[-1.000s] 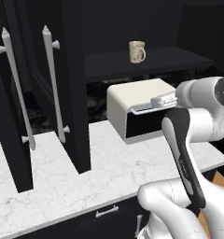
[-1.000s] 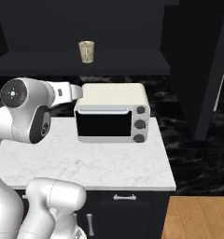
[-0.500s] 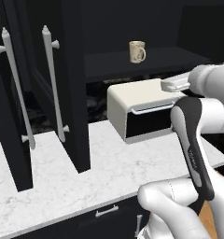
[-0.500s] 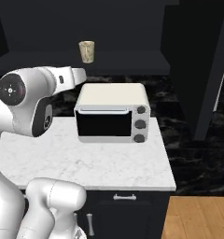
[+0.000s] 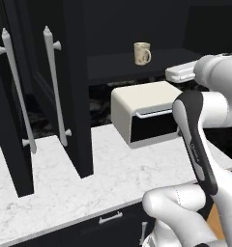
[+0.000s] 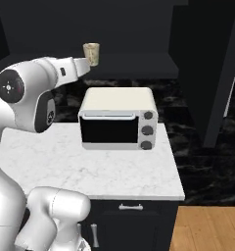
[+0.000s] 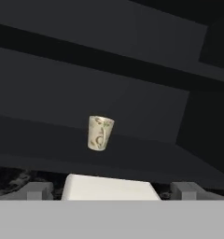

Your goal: Gather all objects into one cabinet and sort the glasses and bowls to opposite sides.

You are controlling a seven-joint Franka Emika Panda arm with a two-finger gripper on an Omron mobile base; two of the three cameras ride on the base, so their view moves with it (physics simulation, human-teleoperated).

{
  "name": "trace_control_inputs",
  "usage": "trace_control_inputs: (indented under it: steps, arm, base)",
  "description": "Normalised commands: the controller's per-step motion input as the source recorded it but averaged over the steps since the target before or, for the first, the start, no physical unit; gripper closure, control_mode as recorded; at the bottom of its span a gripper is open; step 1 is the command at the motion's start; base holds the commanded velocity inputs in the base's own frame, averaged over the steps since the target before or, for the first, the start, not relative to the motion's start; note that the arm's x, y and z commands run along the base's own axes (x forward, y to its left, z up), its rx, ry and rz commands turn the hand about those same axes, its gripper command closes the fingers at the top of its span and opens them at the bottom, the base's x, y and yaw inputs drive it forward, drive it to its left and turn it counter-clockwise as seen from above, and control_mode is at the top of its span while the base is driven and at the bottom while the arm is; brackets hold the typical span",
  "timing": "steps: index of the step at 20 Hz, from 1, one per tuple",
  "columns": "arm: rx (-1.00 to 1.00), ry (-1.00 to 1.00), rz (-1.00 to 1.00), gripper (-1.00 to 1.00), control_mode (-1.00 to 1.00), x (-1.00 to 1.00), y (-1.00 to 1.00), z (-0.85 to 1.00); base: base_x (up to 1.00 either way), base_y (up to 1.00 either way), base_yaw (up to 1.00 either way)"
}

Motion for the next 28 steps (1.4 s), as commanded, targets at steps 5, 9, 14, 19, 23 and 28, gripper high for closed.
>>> trace_control_inputs:
  steps: [5, 9, 14, 19, 23, 28]
  arm:
    - [0.00, 0.01, 0.00, -1.00, -1.00, 0.40, 0.00, 0.11]
    - [0.00, 0.00, -0.01, -1.00, -1.00, 0.43, 0.00, 0.01]
    - [0.00, -0.01, 0.00, -1.00, -1.00, 0.26, 0.00, -0.12]
    - [0.00, -0.02, 0.00, -1.00, -1.00, 0.23, 0.00, -0.13]
    - [0.00, -0.01, 0.00, -1.00, -1.00, 0.19, 0.00, -0.03]
    - [0.00, 0.00, 0.00, -1.00, -1.00, 0.20, 0.00, 0.00]
  base:
    - [0.00, 0.00, 0.00]
    - [0.00, 0.00, 0.00]
    - [0.00, 0.00, 0.00]
    - [0.00, 0.00, 0.00]
    - [0.00, 0.00, 0.00]
    - [0.00, 0.00, 0.00]
